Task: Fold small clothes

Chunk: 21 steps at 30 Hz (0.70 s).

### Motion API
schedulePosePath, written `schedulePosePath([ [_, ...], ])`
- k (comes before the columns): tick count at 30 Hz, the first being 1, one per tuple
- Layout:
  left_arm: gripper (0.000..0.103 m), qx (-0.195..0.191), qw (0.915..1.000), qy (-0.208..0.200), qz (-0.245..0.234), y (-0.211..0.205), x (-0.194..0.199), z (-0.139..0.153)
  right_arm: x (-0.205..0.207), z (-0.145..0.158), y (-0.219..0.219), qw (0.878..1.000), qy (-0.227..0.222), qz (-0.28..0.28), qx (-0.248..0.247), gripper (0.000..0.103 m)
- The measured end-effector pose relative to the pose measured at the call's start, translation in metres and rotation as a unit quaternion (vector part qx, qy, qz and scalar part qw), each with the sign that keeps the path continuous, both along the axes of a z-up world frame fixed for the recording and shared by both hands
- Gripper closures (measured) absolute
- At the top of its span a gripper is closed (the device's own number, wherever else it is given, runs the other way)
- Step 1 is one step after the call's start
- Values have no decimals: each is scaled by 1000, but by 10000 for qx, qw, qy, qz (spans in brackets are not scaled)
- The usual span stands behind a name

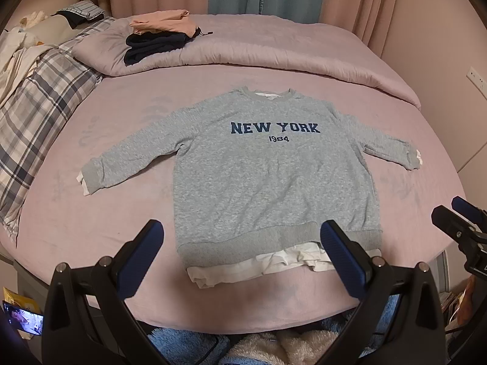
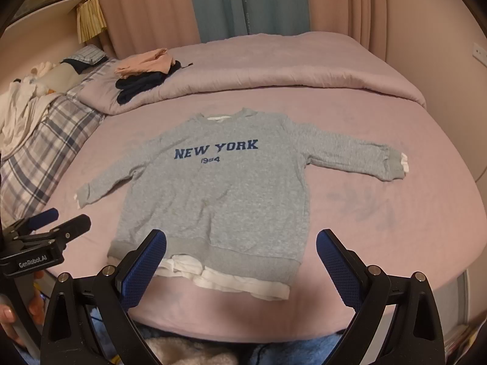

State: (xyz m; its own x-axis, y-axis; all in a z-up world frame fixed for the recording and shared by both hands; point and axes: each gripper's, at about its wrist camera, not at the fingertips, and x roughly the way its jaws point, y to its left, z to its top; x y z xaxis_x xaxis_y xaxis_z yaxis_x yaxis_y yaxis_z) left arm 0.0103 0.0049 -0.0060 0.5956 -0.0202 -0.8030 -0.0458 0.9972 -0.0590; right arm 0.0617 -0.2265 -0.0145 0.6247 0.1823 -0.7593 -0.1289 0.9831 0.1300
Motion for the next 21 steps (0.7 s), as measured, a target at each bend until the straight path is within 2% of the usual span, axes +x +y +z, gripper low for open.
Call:
schedulePosePath([
  [21, 0, -27, 10000, 72, -37, -2, 3, -7, 1, -2, -3, 10000, 52, -19, 43, 5],
])
